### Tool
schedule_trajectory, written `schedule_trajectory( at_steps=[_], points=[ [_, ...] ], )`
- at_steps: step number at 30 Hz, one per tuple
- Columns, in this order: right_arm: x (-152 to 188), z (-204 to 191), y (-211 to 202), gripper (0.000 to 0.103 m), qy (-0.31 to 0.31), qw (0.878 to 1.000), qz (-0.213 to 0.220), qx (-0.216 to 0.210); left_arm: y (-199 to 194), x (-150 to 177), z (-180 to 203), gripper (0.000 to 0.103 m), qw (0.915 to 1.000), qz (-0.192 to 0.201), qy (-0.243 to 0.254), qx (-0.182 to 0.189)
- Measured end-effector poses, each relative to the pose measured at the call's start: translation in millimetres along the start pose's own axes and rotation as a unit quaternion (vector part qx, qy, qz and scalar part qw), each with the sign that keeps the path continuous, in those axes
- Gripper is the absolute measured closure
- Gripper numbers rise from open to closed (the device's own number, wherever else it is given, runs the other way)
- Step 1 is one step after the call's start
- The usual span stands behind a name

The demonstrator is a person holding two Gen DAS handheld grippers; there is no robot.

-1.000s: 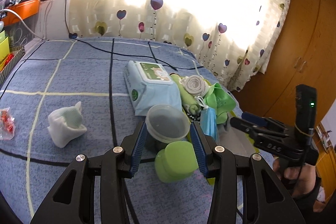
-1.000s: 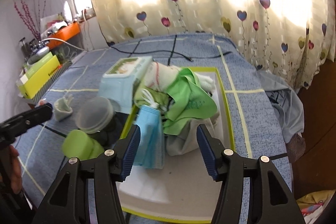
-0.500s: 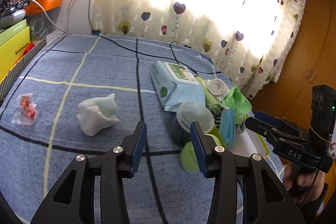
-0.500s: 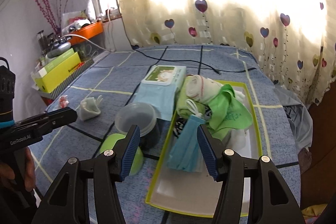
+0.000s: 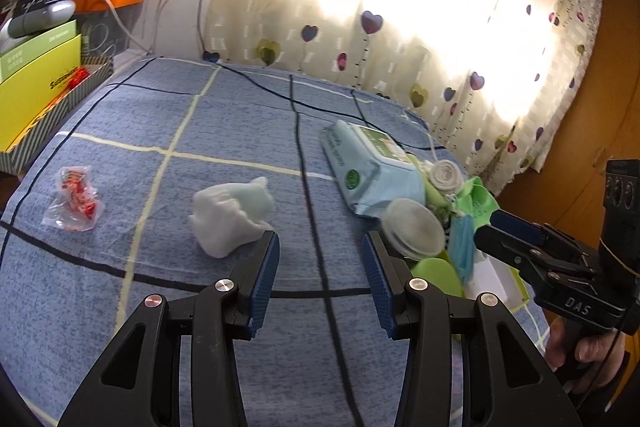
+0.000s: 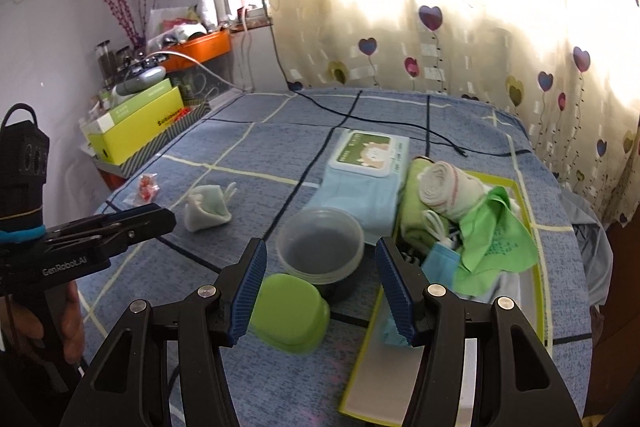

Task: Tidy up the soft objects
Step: 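Withdraw both tools from the box toward the white knit glove, then move both grippers over the white knit glove and red candy bag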

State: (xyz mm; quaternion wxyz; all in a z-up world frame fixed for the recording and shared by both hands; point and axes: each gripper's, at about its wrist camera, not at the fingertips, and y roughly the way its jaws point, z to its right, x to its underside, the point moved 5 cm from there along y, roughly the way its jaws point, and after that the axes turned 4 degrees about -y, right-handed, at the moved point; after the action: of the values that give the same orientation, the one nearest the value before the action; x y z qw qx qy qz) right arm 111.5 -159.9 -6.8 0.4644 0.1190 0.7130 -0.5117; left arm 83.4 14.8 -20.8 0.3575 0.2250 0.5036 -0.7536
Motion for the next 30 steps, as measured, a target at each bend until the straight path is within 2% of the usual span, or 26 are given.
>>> schedule_trajectory(
  at_steps=[14, 18, 21, 30],
  points=[
    [-17.2, -64.2, 49.5, 0.047, -0.050, 0.996, -0.031, -0.069, -3.7, -9.1, -65.0, 0.059, 0.9980, 0.007, -0.044, -0.045],
    [-19.5, -82.7, 69.4, 0.038, -0.061, 0.993, -0.046, -0.088, -5.5, -11.6, -86.0, 0.059, 0.9970, 0.007, -0.055, -0.055],
    [-21.3, -94.4, 83.1, 0.038, -0.066, 0.991, -0.056, -0.098, -6.9, -13.8, -101.8, 0.059, 0.9960, 0.008, -0.060, -0.066],
    [-28.6, -116.4, 123.7, 0.037, -0.069, 0.988, -0.081, -0.115, -10.6, -28.4, -153.1, 0.059, 0.9893, 0.018, -0.083, -0.119]
  ],
)
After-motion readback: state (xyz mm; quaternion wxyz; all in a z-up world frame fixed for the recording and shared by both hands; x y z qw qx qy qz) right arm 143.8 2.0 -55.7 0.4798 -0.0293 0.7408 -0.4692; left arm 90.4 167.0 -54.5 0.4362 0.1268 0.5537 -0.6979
